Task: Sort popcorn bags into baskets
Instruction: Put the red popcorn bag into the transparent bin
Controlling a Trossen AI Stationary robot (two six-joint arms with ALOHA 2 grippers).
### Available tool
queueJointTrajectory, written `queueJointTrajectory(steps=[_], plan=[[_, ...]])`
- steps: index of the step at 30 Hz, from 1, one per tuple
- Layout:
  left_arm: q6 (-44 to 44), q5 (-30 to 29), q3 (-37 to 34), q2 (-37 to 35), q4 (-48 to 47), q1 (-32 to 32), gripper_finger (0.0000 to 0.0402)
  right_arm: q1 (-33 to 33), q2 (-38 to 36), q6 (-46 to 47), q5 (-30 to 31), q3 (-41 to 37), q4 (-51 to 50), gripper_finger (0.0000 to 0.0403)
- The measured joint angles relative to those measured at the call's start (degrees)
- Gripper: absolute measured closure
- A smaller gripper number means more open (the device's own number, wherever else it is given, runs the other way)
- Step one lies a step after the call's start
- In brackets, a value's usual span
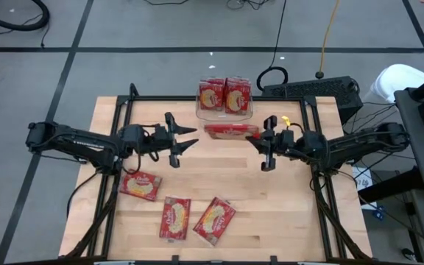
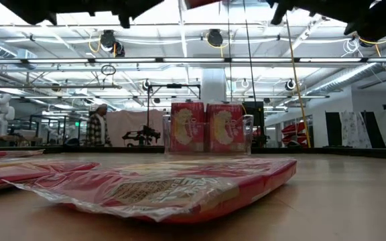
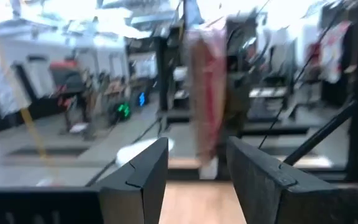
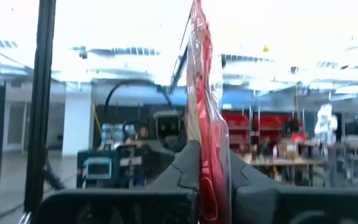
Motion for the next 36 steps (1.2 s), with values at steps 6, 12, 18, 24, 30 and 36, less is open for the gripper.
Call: queueJointTrajectory(steps=[6,12,18,24,30,36], plan=[[-0.2,2.6,2.6,4.0,4.8,-0.2,0.0209,0.0,6.8,-0.3,-0.2,0.0,13.4,0.04],[-2.2,0.3,7.8,8.8,4.9,-0.5,0.0147,0.0,12.5,-0.3,-1.7,0.3,21.3,0.04],[-1.6,3.1,11.5,11.1,4.4,-0.8,0.0139,0.0,13.7,-1.7,-3.0,2.1,21.4,0.0395],[-0.8,3.3,12.8,11.4,4.3,-1.2,0.0232,0.0,13.6,-2.6,-2.9,2.3,21.5,0.0394],[-1.4,3.5,12.9,11.3,4.0,-0.9,0.0336,0.0,13.6,-2.8,-2.9,2.3,21.4,0.0393],[-1.1,4.3,12.9,9.6,0.9,-0.1,0.0379,0.0,13.6,-2.2,-2.3,2.3,20.4,0.0391]])
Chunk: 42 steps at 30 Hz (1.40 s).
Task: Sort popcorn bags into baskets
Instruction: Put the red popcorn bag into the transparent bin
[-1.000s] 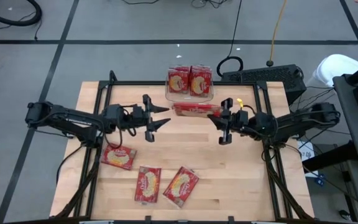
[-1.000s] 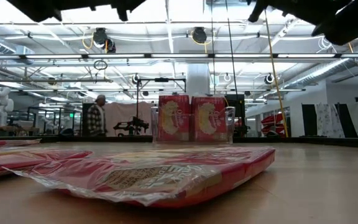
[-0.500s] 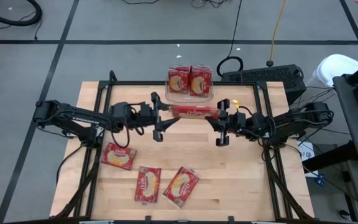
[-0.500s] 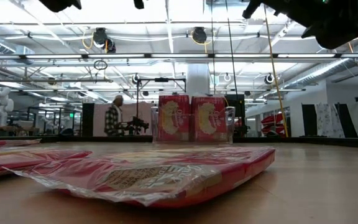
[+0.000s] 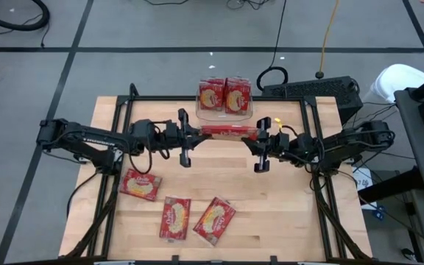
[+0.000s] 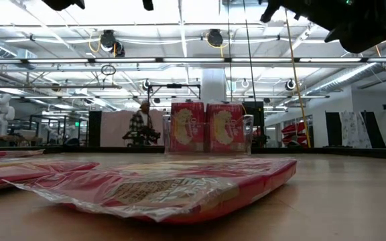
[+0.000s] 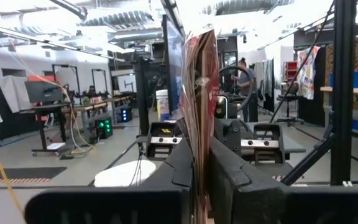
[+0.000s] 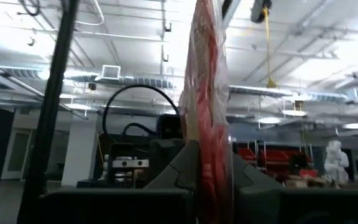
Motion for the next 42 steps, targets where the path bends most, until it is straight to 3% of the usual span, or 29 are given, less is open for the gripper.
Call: queueJointTrajectory(steps=[5,8,16,20,27,42], plan=[[-1.1,1.0,0.3,-4.1,-6.8,1.2,0.0373,0.5,-0.4,0.9,6.0,-0.2,-2.5,0.0353],[-1.0,2.1,3.5,-6.8,-17.1,2.2,0.0379,0.5,-2.1,0.6,8.9,-0.9,-6.8,0.0312],[2.7,2.1,23.0,-5.5,-50.3,8.4,0.0379,0.5,-9.9,-3.4,21.0,-4.1,-24.7,0.0232],[3.4,2.2,32.5,-1.1,-63.6,14.3,0.0379,0.4,-12.6,-2.6,23.7,-7.3,-28.9,0.0226],[7.7,4.9,44.2,9.5,-77.0,23.5,0.0379,0.4,-12.8,-1.3,23.4,-13.5,-28.1,0.0238],[24.2,4.9,68.0,34.1,-100.8,31.0,0.0376,0.4,-12.8,-0.9,22.0,-19.0,-25.6,0.0238]])
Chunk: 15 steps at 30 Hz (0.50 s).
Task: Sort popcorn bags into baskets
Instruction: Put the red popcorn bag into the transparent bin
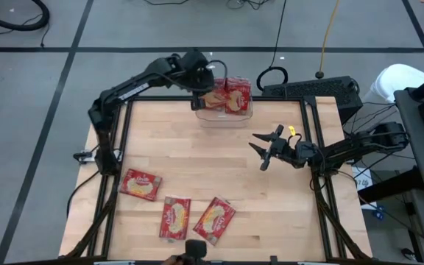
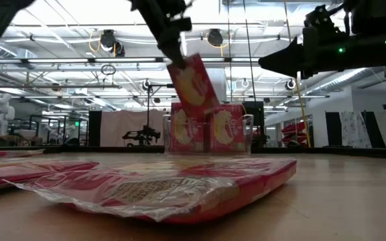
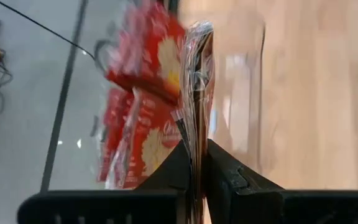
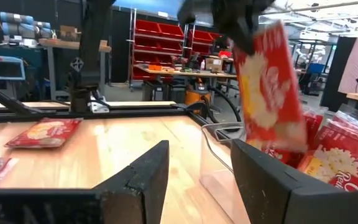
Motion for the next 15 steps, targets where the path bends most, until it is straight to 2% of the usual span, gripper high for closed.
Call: queueJointTrajectory(steps=[4,15], plan=[[4.4,-0.4,0.5,3.0,-1.0,1.1,0.0367,0.0,0.0,0.0,0.0,0.0,0.0,0.0238],[6.8,-0.8,0.5,4.6,-2.8,4.0,0.0362,0.0,0.0,-0.3,0.0,0.0,0.0,0.0238]])
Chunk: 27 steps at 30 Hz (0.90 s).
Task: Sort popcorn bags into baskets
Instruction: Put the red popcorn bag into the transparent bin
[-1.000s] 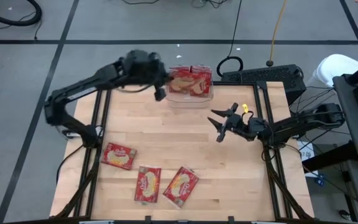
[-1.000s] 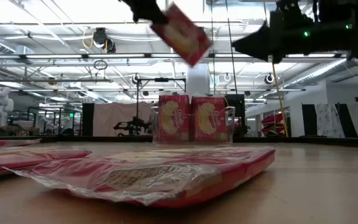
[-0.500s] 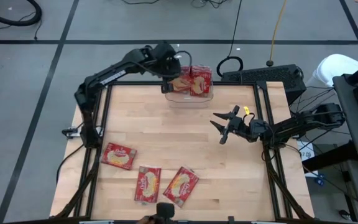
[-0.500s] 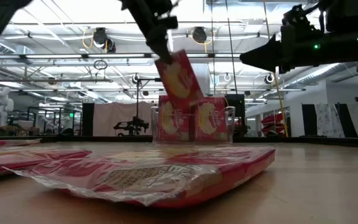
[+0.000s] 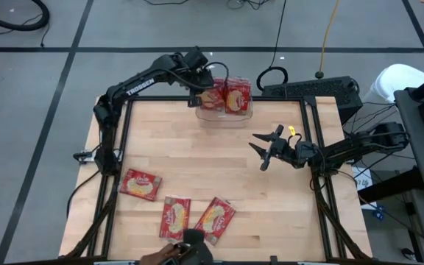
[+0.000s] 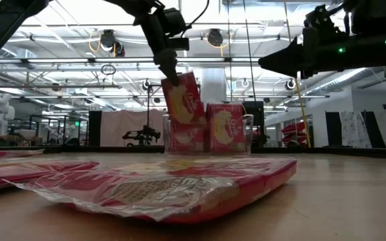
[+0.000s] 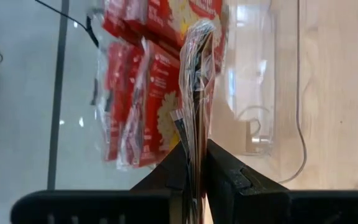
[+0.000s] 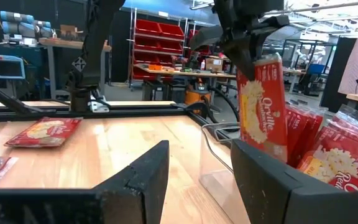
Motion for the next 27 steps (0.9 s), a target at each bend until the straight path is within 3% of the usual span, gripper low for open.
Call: queueJointTrajectory(steps=[27], plan=[[1.6,-0.9,-0.5,5.2,-1.8,0.0,0.036,0.0,0.0,0.2,-0.2,0.0,0.4,0.0238]])
